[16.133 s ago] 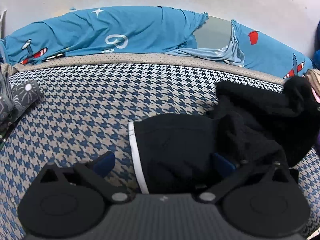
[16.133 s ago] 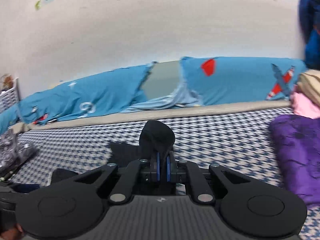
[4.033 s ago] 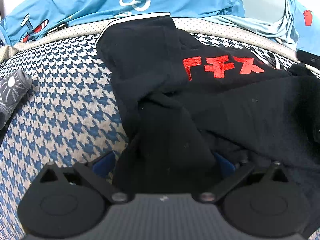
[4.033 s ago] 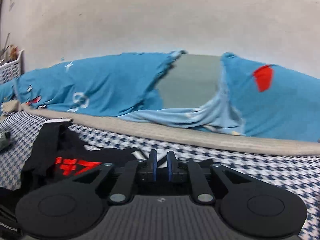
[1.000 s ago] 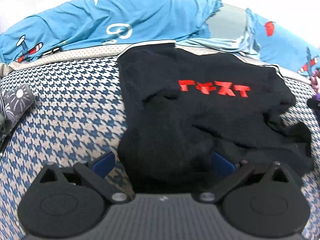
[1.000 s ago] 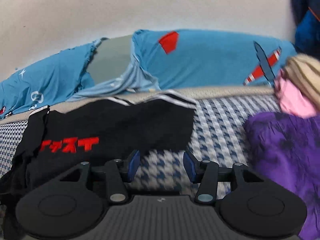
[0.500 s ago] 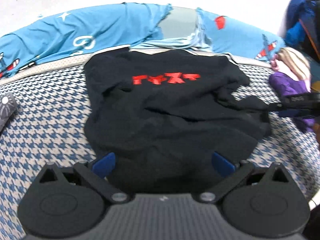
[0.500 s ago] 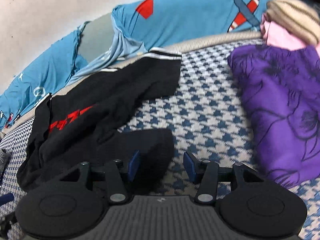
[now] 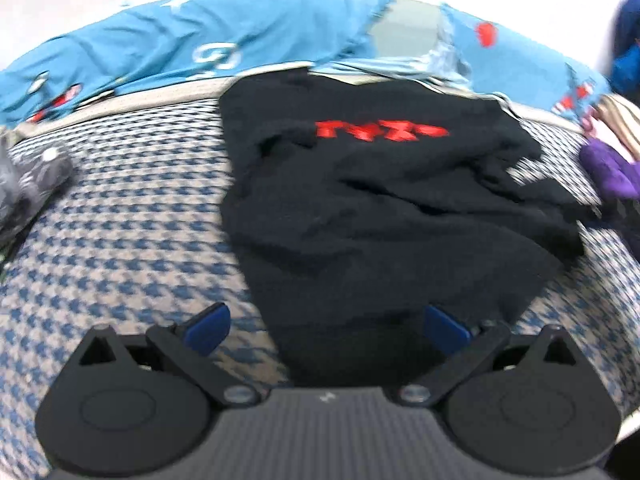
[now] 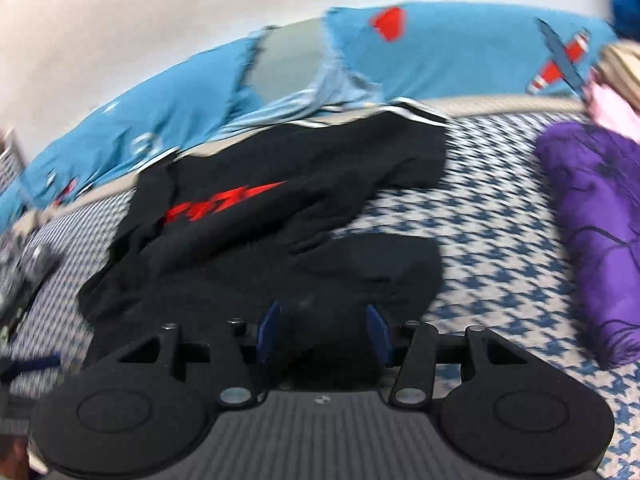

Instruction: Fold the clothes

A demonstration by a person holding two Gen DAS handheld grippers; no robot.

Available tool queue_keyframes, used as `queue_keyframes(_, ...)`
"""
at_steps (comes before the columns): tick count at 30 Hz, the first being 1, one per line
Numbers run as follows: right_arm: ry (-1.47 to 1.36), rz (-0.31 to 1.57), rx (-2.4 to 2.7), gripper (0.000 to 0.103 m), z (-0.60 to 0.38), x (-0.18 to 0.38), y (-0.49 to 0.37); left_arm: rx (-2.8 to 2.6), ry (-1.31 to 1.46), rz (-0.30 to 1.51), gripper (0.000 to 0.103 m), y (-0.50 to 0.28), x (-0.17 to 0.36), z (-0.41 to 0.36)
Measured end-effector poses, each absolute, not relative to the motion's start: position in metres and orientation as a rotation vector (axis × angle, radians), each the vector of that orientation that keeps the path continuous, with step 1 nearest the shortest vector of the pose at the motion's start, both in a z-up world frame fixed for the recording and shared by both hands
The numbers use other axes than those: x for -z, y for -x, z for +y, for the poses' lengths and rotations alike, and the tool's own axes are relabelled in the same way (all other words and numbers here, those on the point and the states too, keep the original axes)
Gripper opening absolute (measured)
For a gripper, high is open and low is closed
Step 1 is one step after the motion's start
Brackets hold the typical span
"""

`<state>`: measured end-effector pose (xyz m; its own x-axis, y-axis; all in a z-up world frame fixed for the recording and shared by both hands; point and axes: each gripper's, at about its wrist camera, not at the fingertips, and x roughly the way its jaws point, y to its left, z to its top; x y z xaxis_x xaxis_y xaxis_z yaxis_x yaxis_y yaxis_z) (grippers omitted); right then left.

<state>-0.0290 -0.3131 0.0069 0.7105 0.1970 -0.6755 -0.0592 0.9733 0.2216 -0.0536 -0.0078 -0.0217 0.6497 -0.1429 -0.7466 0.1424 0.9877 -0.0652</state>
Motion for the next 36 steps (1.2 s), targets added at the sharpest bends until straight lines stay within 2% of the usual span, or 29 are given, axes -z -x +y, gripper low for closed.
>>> queue_keyframes(6, -0.114, 0.739, -0.331, 0.047, -0.264, -0.007, 0.055, 0.051, 0.095, 0.854, 0.103, 0.042, 0.016, 0.021)
queue_keyframes(17, 0.147, 0.703, -0.612, 0.047, -0.178, 0.016, 0.105, 0.023, 0.109, 0.863, 0.103, 0.038, 0.015, 0.031)
queue_keyframes(36, 0.334, 0.694, -0.713, 0.047, -0.129, 0.04, 0.121, -0.002, 0.134, 0.895, 0.103, 0.034, 0.019, 0.045)
